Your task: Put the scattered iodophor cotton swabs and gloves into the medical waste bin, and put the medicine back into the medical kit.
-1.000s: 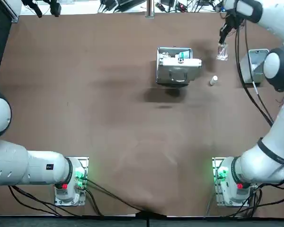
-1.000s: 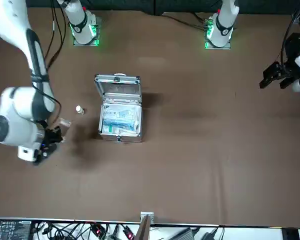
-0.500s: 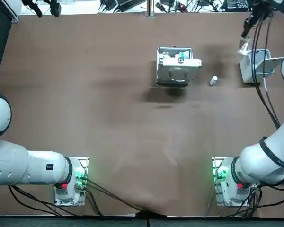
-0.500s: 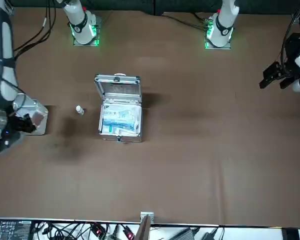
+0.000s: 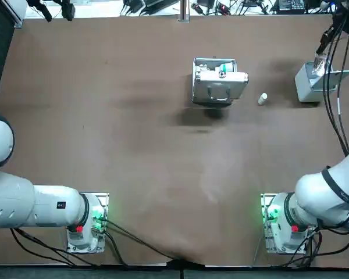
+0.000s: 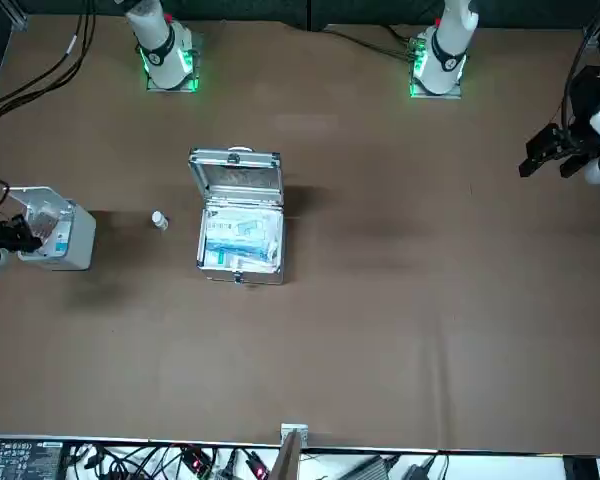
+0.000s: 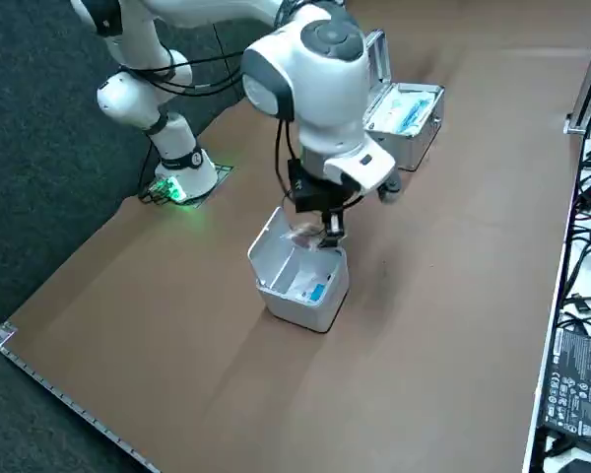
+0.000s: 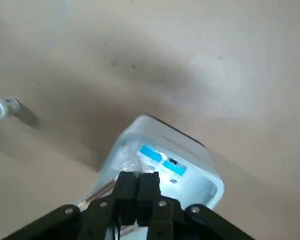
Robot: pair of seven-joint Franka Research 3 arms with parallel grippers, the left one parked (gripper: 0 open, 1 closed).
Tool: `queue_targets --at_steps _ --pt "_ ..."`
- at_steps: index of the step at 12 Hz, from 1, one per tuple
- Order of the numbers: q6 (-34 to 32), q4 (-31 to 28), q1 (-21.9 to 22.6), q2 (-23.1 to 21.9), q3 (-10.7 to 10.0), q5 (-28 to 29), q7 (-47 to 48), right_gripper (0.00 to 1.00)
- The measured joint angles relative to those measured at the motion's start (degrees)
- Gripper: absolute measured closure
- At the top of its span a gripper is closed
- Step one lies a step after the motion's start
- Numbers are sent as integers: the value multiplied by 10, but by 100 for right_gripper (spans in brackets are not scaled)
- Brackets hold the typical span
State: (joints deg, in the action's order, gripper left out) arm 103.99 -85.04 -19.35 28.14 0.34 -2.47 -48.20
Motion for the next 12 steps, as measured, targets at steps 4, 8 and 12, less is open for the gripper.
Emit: queue_targets --at_steps 4,8,12 --pt "2 0 -16 13 0 -9 -3 96" --pt "4 0 -17 22 0 -9 -3 53" --pt "4 4 -16 15 6 -9 -3 6"
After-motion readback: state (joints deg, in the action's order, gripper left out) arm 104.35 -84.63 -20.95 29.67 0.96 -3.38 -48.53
